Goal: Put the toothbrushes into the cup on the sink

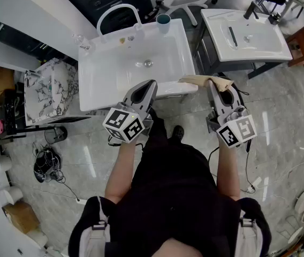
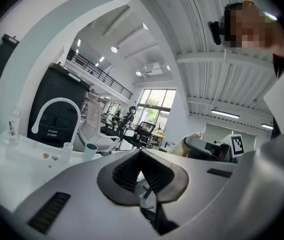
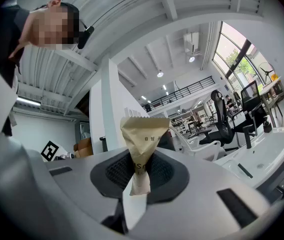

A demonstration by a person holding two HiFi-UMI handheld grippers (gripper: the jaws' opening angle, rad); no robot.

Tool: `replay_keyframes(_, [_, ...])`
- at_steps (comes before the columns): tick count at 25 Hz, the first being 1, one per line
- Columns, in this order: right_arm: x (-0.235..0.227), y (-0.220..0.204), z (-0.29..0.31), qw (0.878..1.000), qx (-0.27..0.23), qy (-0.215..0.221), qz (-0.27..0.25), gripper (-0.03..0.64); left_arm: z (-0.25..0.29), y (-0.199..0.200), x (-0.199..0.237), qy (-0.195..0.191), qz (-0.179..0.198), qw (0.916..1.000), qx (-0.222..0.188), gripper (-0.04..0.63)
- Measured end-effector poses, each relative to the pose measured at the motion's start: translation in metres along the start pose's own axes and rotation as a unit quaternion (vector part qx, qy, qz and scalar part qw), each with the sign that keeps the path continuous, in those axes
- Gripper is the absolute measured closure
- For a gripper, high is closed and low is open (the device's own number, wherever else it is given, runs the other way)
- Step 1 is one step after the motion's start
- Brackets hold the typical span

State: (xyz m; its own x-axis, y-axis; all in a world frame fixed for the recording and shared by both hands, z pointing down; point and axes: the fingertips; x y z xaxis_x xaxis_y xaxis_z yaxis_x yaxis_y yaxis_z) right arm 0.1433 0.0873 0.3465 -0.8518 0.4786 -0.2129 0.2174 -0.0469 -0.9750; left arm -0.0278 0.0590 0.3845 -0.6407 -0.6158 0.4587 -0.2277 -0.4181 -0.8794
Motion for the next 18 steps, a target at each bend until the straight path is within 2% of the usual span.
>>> replay_keyframes(18, [0.016,0.008,-0.007,0.999,-0.018,0.026,-0.006,0.543,-0.009,-0.006,-0.017,0.005,0.009,0.9999,0.003,0.588])
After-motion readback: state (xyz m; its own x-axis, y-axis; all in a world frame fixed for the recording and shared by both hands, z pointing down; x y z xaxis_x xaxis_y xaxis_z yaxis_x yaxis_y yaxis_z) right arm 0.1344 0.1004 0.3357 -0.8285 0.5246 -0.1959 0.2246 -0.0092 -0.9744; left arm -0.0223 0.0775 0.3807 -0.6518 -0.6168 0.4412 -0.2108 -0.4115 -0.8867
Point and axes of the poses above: the fingertips, and each gripper's own axes: z forward along the fingers, x to its left, y out of its top, and after that the axes turned 5 degrees about -z, right-handed
